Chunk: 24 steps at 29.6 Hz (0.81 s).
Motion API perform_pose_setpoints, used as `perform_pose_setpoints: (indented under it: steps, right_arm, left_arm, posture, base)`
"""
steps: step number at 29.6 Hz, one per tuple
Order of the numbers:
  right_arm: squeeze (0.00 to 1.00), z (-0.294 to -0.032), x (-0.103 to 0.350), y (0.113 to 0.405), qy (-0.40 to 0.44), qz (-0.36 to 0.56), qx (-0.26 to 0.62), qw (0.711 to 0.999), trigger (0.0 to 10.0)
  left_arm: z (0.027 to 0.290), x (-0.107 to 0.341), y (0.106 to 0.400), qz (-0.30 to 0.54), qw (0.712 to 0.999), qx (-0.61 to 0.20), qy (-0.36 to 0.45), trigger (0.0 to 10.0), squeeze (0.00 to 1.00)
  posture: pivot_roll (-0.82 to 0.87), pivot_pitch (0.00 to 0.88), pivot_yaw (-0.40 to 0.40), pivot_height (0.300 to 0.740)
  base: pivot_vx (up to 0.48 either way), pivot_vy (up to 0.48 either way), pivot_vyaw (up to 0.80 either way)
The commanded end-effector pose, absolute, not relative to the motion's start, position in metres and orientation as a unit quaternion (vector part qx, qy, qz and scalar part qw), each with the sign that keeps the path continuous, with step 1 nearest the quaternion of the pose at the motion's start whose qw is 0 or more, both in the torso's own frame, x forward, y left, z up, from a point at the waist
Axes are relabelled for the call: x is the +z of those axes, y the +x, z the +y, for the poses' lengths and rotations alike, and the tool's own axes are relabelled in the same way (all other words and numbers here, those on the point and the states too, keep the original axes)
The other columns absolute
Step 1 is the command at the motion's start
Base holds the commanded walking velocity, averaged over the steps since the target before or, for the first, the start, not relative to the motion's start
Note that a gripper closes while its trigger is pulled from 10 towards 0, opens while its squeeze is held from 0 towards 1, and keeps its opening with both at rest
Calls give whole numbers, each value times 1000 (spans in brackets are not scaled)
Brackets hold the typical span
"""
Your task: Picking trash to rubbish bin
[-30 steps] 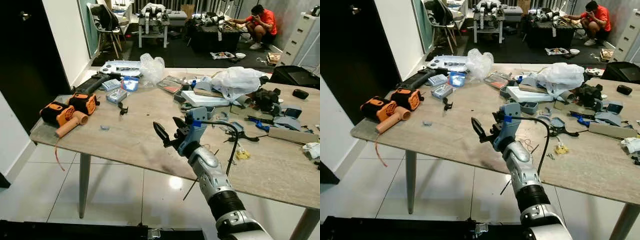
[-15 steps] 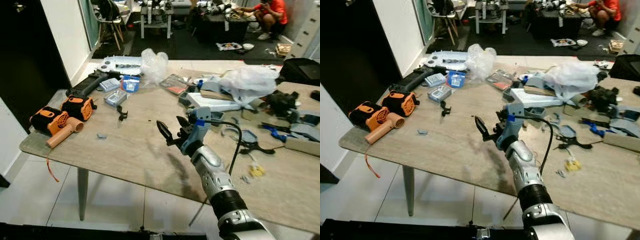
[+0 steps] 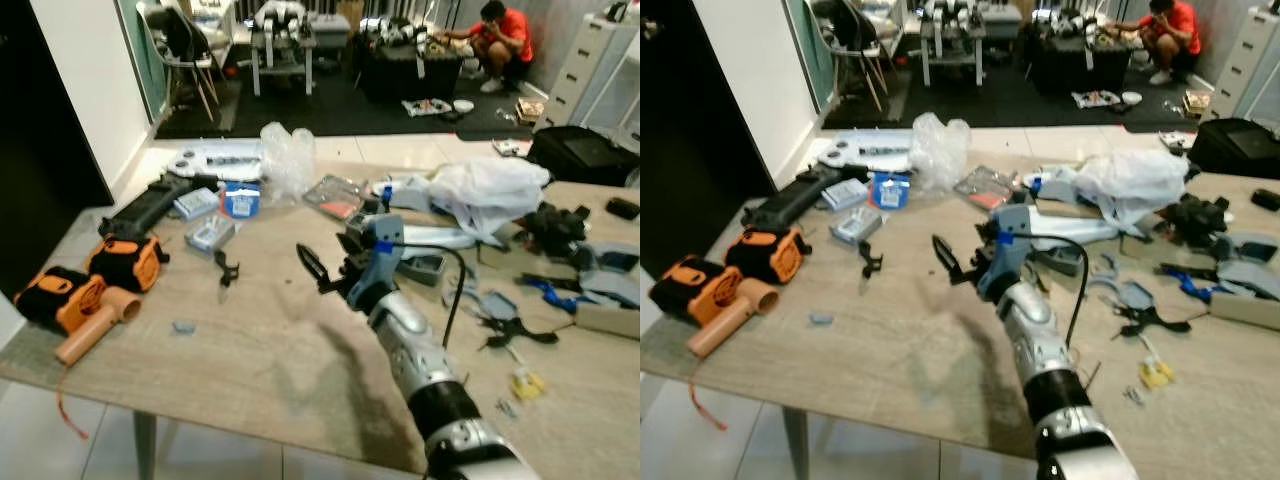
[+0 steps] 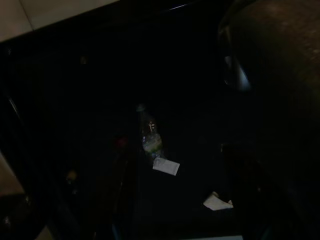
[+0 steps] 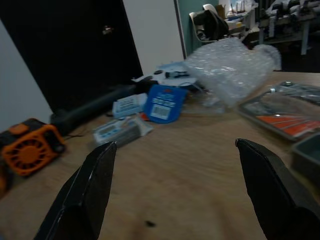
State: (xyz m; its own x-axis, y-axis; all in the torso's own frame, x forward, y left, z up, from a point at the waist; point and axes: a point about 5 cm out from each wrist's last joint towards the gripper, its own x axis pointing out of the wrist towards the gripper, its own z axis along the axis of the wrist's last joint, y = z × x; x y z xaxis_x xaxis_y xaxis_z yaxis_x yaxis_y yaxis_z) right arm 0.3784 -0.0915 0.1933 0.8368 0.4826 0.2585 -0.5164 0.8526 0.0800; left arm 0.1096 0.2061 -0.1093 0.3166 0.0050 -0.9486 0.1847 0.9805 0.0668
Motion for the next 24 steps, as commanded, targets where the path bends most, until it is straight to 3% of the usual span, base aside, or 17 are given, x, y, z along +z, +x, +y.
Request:
perform_pose_setpoints:
  steps: [1, 5, 10, 14, 15, 16, 17, 24]
  right_arm:
    - [0, -94, 192, 378, 68, -117, 257, 957, 10000]
    - [0, -102, 198, 381, 47, -127, 220, 966, 10000]
    - [0, -144, 203, 399, -37, -95, 68, 992, 10000]
    - [0, -173, 203, 403, -45, -68, -9, 997, 10000]
    - [455, -178, 203, 403, -47, -64, -24, 997, 10000]
    - [455, -178, 203, 403, -47, -64, -24, 997, 10000]
    - [1000, -185, 202, 403, -48, -56, -41, 996, 10000]
    - [1000, -212, 199, 402, -53, -27, -113, 992, 10000]
  left_arm:
    - [202, -113, 97, 598, 795, -66, 81, 10000, 0]
    - [203, -113, 97, 596, 797, -61, 83, 10000, 0]
    - [203, -113, 96, 598, 795, -62, 84, 10000, 0]
    - [202, -114, 95, 600, 793, -64, 83, 10000, 0]
    - [202, -114, 94, 600, 793, -64, 83, 10000, 0]
    - [202, -114, 94, 600, 793, -64, 83, 10000, 0]
    - [202, -114, 94, 601, 792, -64, 82, 10000, 0]
    - [203, -115, 89, 607, 787, -68, 84, 10000, 0]
  posture:
    - [-46, 157, 23, 740]
    - [-44, 160, 23, 740]
    - [-39, 168, 25, 740]
    - [-29, 174, 21, 740]
    - [-27, 177, 22, 740]
    - [-27, 177, 22, 740]
    - [-26, 180, 22, 740]
    - [-21, 198, 30, 740]
  base:
    - [0, 0, 0]
    - [0, 0, 0]
    - [0, 0, 0]
    - [0, 0, 0]
    - [0, 0, 0]
    - [0, 0, 0]
    - [0, 0, 0]
    - [0, 0, 0]
